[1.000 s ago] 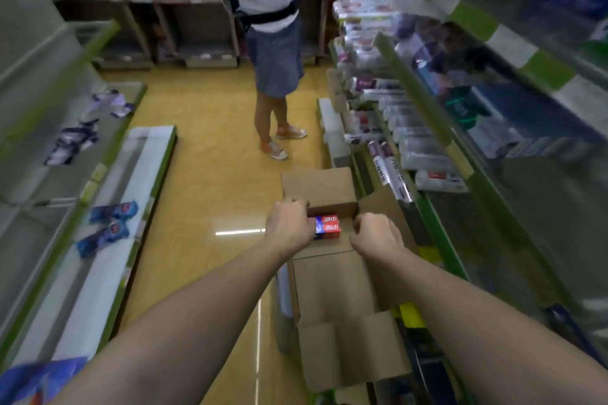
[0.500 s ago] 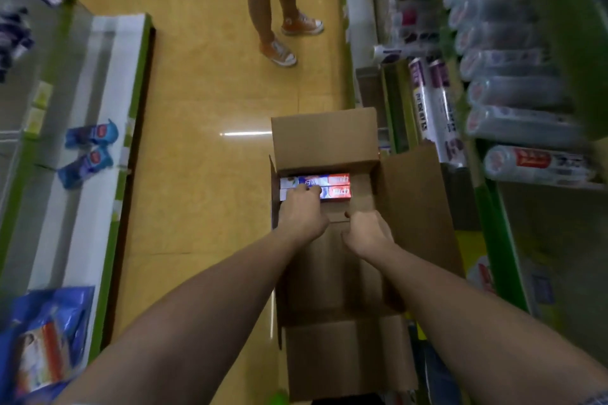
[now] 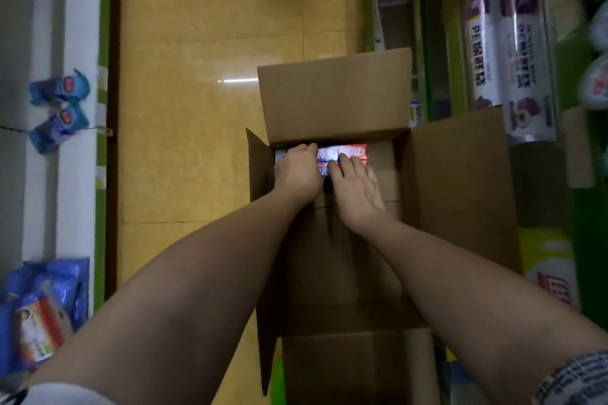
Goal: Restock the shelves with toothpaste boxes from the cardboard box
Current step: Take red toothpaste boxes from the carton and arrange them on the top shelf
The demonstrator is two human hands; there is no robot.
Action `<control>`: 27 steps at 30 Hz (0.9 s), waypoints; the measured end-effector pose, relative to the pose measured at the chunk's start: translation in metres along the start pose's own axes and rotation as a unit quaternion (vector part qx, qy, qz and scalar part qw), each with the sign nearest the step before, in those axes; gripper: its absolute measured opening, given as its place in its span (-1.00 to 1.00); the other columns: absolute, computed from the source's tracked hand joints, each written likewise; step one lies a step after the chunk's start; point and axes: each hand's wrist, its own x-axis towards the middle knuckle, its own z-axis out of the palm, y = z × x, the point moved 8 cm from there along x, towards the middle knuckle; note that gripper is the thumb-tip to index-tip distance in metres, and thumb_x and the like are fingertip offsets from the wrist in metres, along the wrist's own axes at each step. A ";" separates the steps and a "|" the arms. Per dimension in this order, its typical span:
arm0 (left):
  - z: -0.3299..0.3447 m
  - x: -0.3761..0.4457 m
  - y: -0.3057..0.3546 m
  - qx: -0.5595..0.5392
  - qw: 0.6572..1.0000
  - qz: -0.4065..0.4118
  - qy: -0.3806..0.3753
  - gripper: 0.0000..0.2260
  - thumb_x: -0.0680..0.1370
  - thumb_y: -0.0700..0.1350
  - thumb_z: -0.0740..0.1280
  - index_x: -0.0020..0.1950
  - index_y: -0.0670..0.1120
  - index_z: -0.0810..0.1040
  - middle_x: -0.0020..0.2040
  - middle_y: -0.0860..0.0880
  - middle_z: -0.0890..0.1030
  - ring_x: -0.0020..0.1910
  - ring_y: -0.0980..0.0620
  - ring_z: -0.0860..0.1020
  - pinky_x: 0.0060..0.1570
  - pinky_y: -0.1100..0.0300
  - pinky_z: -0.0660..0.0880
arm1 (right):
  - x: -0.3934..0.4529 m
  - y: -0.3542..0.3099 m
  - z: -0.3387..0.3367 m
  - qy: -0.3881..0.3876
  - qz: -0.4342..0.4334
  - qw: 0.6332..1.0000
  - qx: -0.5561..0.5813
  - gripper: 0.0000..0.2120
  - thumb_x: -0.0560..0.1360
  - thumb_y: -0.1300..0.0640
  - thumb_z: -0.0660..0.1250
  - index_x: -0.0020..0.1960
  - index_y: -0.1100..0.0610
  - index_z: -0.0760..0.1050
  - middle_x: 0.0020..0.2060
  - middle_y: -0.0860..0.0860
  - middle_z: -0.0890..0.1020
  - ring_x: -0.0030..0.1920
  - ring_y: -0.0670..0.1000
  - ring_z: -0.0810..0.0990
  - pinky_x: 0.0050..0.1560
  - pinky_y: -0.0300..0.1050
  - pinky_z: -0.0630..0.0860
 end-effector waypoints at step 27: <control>0.013 -0.001 0.007 0.109 0.994 -0.012 -0.021 -0.48 0.54 -0.03 0.43 0.45 -0.06 0.35 0.33 -0.14 0.51 0.32 -0.17 0.46 0.24 -0.11 0.49 | -0.045 0.037 0.026 -0.031 0.085 0.996 0.009 -0.59 0.51 0.07 0.29 0.35 0.03 0.38 0.17 0.07 0.58 0.20 0.14 0.48 0.19 0.03 0.32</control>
